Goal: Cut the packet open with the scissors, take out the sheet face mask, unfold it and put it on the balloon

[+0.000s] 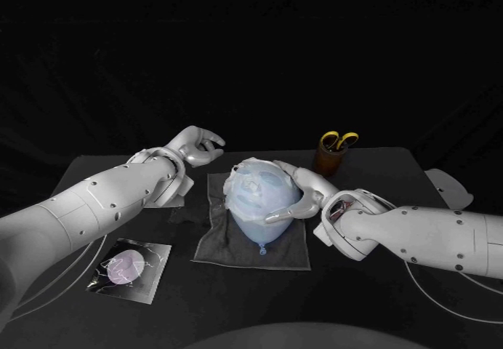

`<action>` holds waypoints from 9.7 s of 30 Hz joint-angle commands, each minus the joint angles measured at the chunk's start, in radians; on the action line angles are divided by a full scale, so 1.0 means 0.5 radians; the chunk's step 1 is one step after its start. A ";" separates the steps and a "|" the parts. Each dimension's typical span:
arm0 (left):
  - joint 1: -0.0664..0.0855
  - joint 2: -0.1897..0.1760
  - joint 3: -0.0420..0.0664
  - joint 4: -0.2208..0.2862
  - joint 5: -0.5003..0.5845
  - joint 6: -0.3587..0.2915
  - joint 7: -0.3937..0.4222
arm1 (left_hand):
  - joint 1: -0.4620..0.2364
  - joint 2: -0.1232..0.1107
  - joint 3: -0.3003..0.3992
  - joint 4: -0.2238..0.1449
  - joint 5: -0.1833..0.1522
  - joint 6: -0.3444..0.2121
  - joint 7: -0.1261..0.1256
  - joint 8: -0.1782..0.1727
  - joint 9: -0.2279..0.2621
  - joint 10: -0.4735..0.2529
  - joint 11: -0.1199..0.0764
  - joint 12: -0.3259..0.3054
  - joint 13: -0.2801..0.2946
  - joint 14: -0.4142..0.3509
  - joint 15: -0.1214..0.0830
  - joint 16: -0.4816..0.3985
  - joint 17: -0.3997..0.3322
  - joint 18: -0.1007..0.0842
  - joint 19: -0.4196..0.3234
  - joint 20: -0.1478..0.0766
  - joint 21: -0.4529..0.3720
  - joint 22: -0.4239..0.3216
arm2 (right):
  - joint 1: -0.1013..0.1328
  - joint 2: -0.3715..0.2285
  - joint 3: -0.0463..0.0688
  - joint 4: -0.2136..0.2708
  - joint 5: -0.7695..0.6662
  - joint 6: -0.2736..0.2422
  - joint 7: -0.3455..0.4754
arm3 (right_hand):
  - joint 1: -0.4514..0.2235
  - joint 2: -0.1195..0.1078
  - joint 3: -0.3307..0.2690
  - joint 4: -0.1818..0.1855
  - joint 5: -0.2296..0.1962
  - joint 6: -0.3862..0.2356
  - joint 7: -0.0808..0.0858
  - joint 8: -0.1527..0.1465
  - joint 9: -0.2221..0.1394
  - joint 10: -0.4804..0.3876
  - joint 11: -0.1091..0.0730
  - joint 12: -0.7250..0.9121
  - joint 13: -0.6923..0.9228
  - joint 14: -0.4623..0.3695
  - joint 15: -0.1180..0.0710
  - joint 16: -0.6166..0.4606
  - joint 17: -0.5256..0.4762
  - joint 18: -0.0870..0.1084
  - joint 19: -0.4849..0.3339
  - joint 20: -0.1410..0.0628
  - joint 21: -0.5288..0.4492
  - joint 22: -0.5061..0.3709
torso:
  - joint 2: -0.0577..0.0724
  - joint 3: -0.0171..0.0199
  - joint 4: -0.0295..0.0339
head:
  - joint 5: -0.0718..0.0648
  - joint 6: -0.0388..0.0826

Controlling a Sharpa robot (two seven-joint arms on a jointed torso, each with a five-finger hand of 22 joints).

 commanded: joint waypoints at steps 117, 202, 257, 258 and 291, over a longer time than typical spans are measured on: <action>-0.231 -0.517 -0.119 1.181 0.286 -0.242 -0.118 | 0.329 -0.231 -1.797 0.504 0.011 -0.929 0.219 -0.267 -0.658 -1.335 0.311 -1.909 -1.102 -2.552 0.420 -3.053 -2.532 -0.052 -1.942 0.314 -2.754 -2.042 | 0.354 0.167 0.002 -0.194 0.201 0.171 -0.062 | 0.067 0.490 0.657 -0.061 -0.024 1.246 0.240 0.369 0.263 1.201 -0.219 0.216 -0.093 1.353 -0.210 0.401 0.236 0.207 0.515 -0.007 0.145 0.219 | 0.000 0.0006 0.000 | 0.014 0.155; -0.232 -0.482 -0.129 1.182 0.286 -0.216 -0.186 | 0.366 -0.208 -1.746 0.504 0.010 -0.871 0.218 -0.245 -0.636 -1.274 0.309 -1.904 -1.098 -2.526 0.416 -3.048 -2.525 -0.011 -1.943 0.320 -2.756 -2.041 | 0.395 0.316 0.027 -0.370 0.177 0.271 -0.203 | 0.173 0.605 0.890 -0.130 -0.028 1.343 0.164 0.395 0.102 1.587 -0.315 -0.145 -0.102 1.634 -0.311 0.547 0.141 0.256 1.034 -0.046 0.330 0.159 | 0.001 -0.0002 0.000 | -0.003 0.160; -0.218 -0.811 -0.049 1.308 0.493 0.027 0.320 | 0.256 -0.246 -1.818 0.504 0.010 -0.931 0.201 -0.256 -0.653 -1.424 0.296 -1.918 -1.111 -2.655 0.406 -3.079 -2.550 -0.114 -2.021 0.334 -2.775 -2.053 | 0.206 -0.565 -0.039 0.331 0.392 -0.027 0.479 | -0.225 0.283 1.005 -0.201 -0.020 1.616 0.050 0.328 0.080 1.903 -0.438 -0.222 -0.033 2.468 -0.530 0.647 0.355 0.255 1.732 -0.292 0.685 0.281 | -0.062 -0.0263 0.006 | -0.077 0.078; -0.218 -0.824 -0.049 1.310 0.495 0.028 0.320 | 0.256 -0.246 -1.818 0.504 0.010 -0.931 0.201 -0.256 -0.653 -1.424 0.296 -1.918 -1.111 -2.655 0.406 -3.079 -2.550 -0.114 -2.021 0.334 -2.775 -2.053 | 0.193 -0.585 -0.042 0.349 0.385 -0.036 0.462 | -0.222 0.277 0.998 -0.190 -0.018 1.630 0.029 0.337 0.086 1.972 -0.464 -0.191 -0.004 2.557 -0.560 0.716 0.404 0.256 1.811 -0.323 0.726 0.296 | -0.063 -0.0267 0.007 | -0.078 0.075; -0.092 -0.486 -0.020 1.087 -0.257 0.144 0.202 | 0.221 -0.243 -1.818 0.503 0.002 -0.697 -0.103 -0.169 -0.567 -1.237 -0.002 -1.910 -1.099 -2.684 0.338 -3.087 -2.552 -0.115 -2.030 0.332 -2.775 -2.053 | -0.182 -0.402 -0.070 0.467 -0.024 -0.095 -0.359 | -0.603 0.533 0.239 -0.024 -0.019 1.719 -0.266 1.266 0.810 2.296 -0.733 2.255 2.597 2.756 -0.804 2.906 2.595 0.125 2.239 -0.581 2.064 1.572 | -0.069 -0.0284 -0.011 | -0.065 -0.029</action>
